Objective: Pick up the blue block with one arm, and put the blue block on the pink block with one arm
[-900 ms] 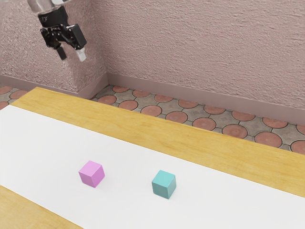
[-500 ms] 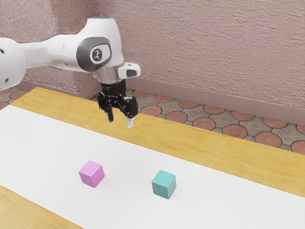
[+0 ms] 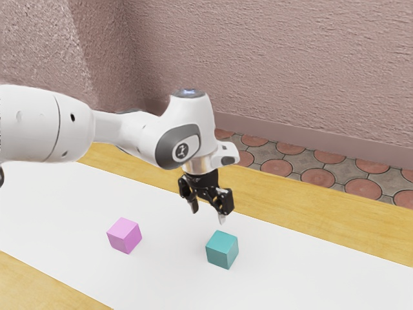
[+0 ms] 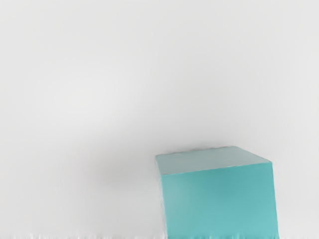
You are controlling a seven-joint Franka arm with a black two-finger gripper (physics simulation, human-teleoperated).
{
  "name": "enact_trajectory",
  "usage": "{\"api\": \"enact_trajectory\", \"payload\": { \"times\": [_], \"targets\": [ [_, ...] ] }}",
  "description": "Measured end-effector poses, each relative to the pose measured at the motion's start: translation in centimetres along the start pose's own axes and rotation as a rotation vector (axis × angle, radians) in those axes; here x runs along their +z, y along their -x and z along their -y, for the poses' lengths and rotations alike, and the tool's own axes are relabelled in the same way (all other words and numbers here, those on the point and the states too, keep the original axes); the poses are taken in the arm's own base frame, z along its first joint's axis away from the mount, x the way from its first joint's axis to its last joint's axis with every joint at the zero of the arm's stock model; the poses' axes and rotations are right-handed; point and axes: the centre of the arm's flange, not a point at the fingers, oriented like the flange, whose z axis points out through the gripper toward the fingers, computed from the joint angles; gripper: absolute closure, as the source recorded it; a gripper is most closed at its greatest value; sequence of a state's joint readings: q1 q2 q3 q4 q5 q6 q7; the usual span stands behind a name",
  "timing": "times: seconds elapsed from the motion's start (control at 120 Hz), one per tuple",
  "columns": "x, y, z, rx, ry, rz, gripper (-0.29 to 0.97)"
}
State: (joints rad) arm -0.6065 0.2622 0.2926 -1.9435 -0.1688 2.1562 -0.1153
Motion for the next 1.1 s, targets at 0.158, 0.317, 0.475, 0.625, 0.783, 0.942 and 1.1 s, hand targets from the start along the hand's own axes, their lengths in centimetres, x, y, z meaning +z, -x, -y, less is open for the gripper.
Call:
{"api": "enact_trajectory", "payload": {
  "times": [0.158, 0.317, 0.475, 0.625, 0.783, 0.942, 1.1],
  "targets": [
    [2.2, 1.4, -2.8, 0.002, 0.007, 0.010, 0.07],
    [4.7, 1.5, -3.2, -0.048, 0.018, 0.024, 0.08],
    [6.2, 0.8, -2.9, -0.087, 0.017, 0.012, 0.08],
    [6.9, 0.1, -2.6, -0.098, 0.013, -0.019, 0.08],
    [8.1, 0.2, -2.9, -0.074, 0.003, -0.021, 0.09],
    [9.1, 0.7, -3.5, -0.016, -0.019, -0.014, 0.11],
    [9.2, 1.2, -3.6, 0.021, -0.029, -0.008, 0.16]
  ]
}}
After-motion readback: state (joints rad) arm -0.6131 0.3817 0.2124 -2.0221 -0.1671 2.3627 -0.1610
